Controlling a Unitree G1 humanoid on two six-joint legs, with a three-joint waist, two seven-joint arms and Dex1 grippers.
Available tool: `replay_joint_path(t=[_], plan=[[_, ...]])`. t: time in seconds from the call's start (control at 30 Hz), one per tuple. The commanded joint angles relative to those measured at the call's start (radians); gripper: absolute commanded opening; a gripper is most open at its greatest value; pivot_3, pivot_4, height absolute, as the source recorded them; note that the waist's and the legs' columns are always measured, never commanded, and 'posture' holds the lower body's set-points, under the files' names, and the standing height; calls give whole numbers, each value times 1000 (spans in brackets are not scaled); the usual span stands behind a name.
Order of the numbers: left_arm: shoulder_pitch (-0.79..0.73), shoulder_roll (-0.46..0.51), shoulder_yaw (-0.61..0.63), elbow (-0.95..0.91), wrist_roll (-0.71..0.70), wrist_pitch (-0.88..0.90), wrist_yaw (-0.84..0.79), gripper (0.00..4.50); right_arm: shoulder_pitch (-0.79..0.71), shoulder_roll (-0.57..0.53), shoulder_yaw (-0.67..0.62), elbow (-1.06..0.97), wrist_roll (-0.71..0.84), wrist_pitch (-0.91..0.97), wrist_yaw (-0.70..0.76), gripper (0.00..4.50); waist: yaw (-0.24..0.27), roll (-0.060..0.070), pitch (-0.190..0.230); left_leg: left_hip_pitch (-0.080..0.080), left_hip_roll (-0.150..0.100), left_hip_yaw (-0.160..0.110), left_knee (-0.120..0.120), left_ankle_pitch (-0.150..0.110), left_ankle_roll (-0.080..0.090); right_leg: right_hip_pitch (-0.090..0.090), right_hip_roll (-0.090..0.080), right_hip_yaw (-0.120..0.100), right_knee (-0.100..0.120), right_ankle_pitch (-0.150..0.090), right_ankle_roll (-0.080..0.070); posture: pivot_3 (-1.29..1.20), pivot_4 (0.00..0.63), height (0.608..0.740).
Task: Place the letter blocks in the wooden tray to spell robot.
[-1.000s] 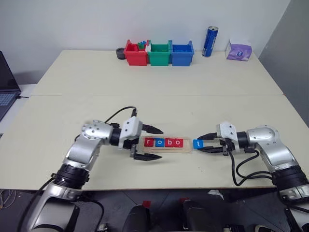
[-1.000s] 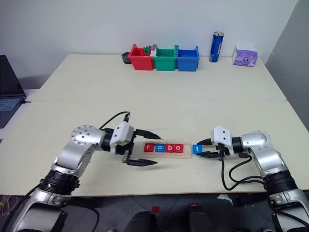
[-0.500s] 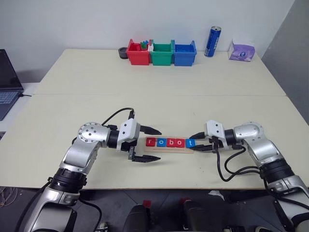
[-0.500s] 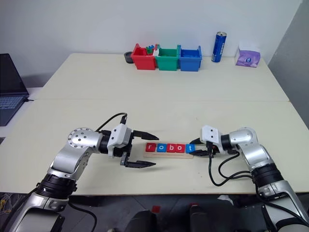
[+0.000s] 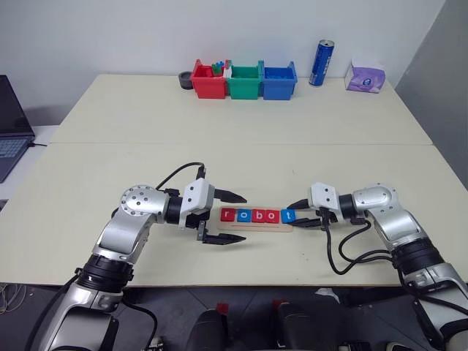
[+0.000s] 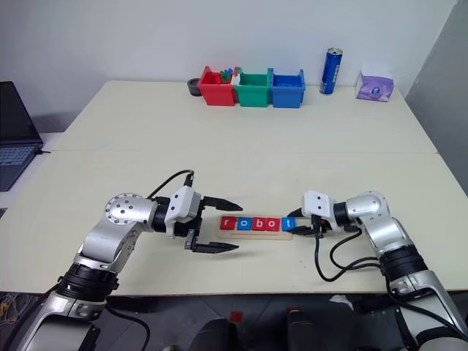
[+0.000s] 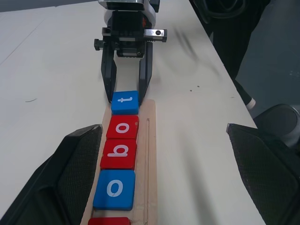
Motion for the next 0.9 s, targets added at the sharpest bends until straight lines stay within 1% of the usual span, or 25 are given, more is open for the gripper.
replay_joint_path(t=[0.03, 0.2, 0.23, 0.37, 0.43, 0.47, 0.6, 0.67, 0.77, 0.9], plan=[[-9, -2, 11, -32, -17, -4, 10, 4500, -16, 6, 10, -3, -13, -7, -4, 1481, 0, 0, 0, 0, 0, 0, 0, 0, 0, 0, 0, 0, 0, 0, 0, 0, 150, 740], [0, -2, 11, -35, -17, -4, 11, 4500, -20, 12, 7, -6, -3, 11, 3, 1481, 0, 0, 0, 0, 0, 0, 0, 0, 0, 0, 0, 0, 0, 0, 0, 0, 150, 740], [0, -1, 11, -34, -17, -5, 11, 4500, -21, 12, 6, -7, 1, 16, 7, 2206, 0, 0, 0, 0, 0, 0, 0, 0, 0, 0, 0, 0, 0, 0, 0, 0, 150, 740], [1, -1, 10, -32, -15, -6, 14, 4500, -26, 14, -11, -23, 33, 64, 17, 3567, 0, 0, 0, 0, 0, 0, 0, 0, 0, 0, 0, 0, 0, 0, 0, 0, 150, 740], [1, -3, 10, -32, -16, -6, 15, 4500, -34, 16, -37, -42, 67, 121, 6, 4274, 0, 0, 0, 0, 0, 0, 0, 0, 0, 0, 0, 0, 0, 0, 0, 0, 150, 740], [2, -3, 10, -33, -16, -5, 15, 4500, -35, 15, -54, -56, 81, 143, -4, 4487, 0, 0, 0, 0, 0, 0, 0, 0, 0, 0, 0, 0, 0, 0, 0, 0, 150, 740], [2, -5, 8, -29, -15, -8, 15, 4500, -25, -5, -114, -122, 137, 237, -28, 4487, 0, 0, 0, 0, 0, 0, 0, 0, 0, 0, 0, 0, 0, 0, 0, 0, 150, 740], [1, -5, 8, -24, -15, -12, 14, 4500, -5, -24, -134, -154, 150, 251, -29, 4487, 0, 0, 0, 0, 0, 0, 0, 0, 0, 0, 0, 0, 0, 0, 0, 0, 150, 740], [-5, -10, 4, -13, -13, -18, 11, 4500, 36, -50, -144, -181, 163, 261, -21, 3906, 2, 0, 0, 0, 0, 0, 0, 0, 0, 0, 0, 0, 0, 0, 0, 0, 150, 740], [-15, -16, 1, -4, -13, -21, 6, 4500, 73, -59, -134, -195, 149, 235, -21, 2453, 1, 0, 0, 0, 0, 0, 0, 0, 0, 0, 0, 0, 0, 0, 0, 0, 150, 740]])
